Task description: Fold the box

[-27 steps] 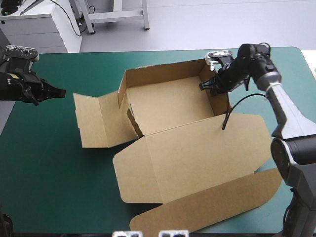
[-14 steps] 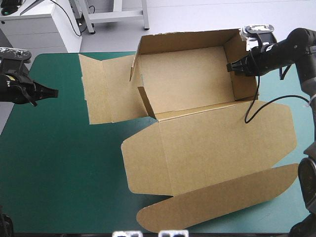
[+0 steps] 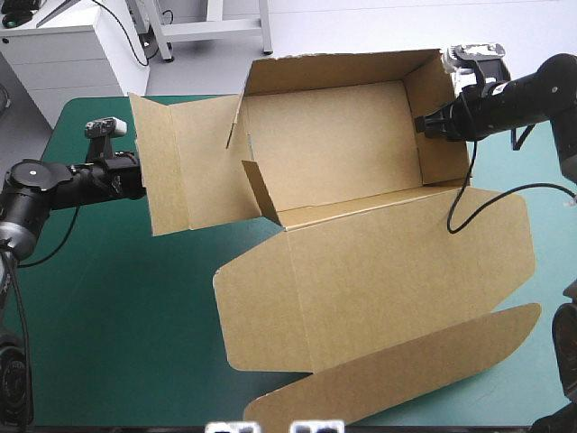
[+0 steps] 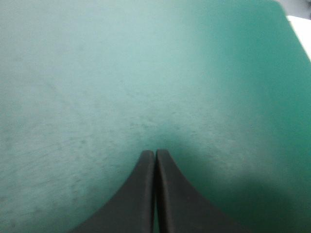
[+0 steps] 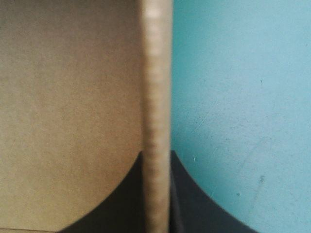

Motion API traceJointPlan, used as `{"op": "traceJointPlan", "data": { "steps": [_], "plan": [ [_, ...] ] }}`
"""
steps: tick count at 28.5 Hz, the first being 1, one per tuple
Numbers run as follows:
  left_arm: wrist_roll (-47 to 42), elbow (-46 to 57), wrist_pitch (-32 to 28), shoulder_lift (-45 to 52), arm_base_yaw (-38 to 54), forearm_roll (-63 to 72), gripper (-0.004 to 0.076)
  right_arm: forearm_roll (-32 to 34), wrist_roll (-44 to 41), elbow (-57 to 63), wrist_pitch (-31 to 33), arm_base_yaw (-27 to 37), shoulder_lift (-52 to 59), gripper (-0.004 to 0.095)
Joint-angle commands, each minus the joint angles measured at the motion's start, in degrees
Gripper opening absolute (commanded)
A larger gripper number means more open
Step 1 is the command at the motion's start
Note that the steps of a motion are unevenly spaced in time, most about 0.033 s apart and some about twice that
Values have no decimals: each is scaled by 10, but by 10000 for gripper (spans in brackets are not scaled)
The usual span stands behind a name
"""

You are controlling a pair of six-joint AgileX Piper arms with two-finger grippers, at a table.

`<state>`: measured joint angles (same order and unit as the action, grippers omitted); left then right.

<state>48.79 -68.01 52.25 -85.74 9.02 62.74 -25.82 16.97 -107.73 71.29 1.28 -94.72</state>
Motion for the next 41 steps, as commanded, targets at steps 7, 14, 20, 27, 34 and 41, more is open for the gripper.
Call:
{"op": "traceJointPlan", "data": {
  "steps": [7,14,20,27,34,41],
  "plan": [
    [85,-15,207,10,-1,266,-9,-33,-1,-15,4,4,32,-19],
    [85,-25,219,26,-39,267,-9,-5,-15,-15,-8,4,32,-18],
    [81,-33,219,43,-67,279,-8,25,-27,-15,-11,3,31,-17],
    [81,-34,219,50,-106,290,-8,46,-48,-15,-31,-19,31,-17],
    [76,-44,219,50,-116,299,113,107,-76,-15,-70,-67,31,-17],
    [76,-44,219,50,-116,312,519,123,-100,-15,-96,-94,31,-17]
  ]
}}
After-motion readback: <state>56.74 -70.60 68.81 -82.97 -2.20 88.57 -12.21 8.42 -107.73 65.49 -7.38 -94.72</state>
